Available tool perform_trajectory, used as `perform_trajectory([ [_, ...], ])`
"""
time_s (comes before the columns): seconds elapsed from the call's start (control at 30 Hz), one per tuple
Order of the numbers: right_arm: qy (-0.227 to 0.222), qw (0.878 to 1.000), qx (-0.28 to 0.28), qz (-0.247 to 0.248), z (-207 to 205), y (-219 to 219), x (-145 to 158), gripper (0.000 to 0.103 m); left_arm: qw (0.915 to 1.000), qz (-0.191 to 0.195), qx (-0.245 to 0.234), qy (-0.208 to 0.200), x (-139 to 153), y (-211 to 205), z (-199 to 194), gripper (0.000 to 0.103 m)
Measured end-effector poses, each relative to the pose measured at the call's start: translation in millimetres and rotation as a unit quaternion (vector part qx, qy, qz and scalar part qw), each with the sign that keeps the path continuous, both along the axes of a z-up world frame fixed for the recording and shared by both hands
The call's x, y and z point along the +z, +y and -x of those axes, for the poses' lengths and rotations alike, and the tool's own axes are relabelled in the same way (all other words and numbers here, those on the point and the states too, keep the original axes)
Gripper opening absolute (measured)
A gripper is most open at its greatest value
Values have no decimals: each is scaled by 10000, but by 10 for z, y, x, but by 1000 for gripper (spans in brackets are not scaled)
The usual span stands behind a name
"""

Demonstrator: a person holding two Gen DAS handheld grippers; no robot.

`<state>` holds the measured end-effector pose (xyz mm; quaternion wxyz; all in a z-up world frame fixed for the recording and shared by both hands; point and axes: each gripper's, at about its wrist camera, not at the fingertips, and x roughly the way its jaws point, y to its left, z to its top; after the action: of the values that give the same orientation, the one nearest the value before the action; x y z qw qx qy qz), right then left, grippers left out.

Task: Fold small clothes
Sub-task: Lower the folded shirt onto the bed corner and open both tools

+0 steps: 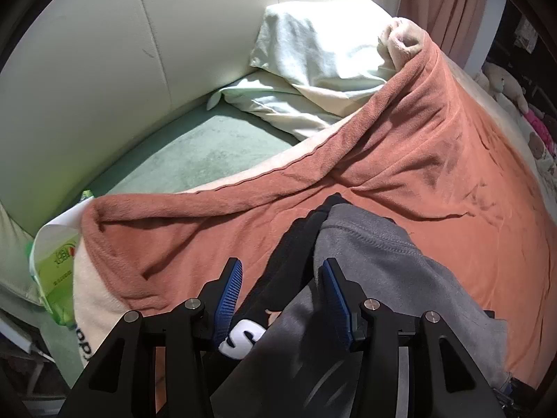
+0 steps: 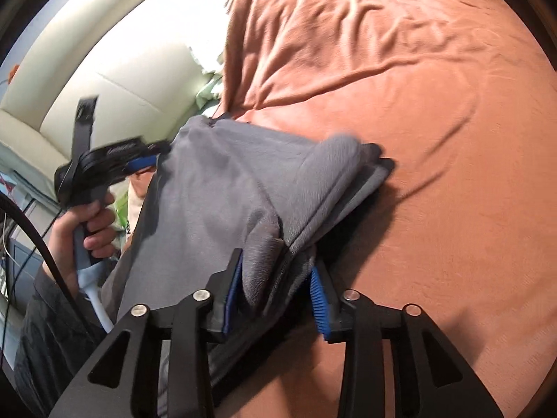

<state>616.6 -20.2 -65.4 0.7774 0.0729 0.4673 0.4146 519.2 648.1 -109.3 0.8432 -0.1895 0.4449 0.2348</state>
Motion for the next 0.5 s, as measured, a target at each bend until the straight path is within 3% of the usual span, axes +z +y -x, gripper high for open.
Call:
perform_trajectory([
  [0.23, -305, 9993, -165, -108, 118, -154, 219, 34, 9999, -59, 1, -118, 155, -4, 399, 50],
  [0.5, -588, 9979, 222, -143, 481, -82, 391, 34, 9997, 44, -222, -16, 127, -163, 712, 50],
])
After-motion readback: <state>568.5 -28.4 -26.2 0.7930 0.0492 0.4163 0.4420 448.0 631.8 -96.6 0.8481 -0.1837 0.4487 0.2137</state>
